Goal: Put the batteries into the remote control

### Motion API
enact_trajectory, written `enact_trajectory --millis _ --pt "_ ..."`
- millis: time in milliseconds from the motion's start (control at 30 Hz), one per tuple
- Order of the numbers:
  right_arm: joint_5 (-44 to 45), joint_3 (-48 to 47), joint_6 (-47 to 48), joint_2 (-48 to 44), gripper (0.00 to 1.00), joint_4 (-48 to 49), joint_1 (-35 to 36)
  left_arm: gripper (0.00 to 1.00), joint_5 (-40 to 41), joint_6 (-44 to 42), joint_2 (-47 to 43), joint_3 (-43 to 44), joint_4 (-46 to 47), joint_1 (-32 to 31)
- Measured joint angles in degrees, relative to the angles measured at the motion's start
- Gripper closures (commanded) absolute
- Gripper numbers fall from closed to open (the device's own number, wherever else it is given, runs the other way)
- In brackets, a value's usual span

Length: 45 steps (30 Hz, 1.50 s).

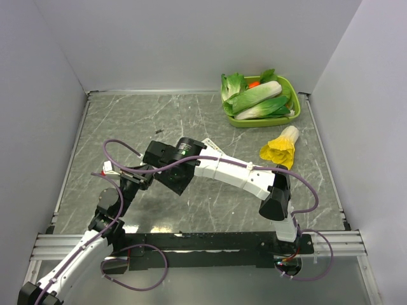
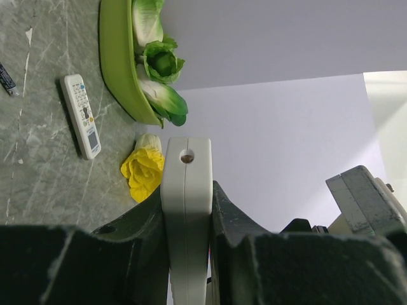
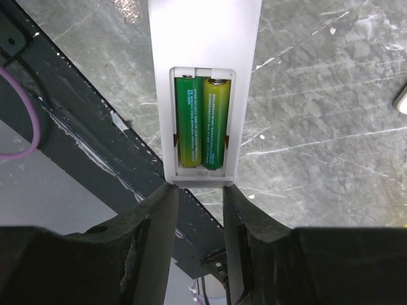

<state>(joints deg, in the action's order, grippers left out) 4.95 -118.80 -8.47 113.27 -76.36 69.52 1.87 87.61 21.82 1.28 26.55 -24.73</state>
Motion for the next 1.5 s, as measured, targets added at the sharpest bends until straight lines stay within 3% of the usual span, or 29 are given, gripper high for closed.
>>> enact_trajectory --millis 1500 --pt "0.0 -2.1 1.0 -0.5 0.56 -0.1 -0.5 0.98 -2.0 -2.4 10.6 0.0 10.5 -2.7"
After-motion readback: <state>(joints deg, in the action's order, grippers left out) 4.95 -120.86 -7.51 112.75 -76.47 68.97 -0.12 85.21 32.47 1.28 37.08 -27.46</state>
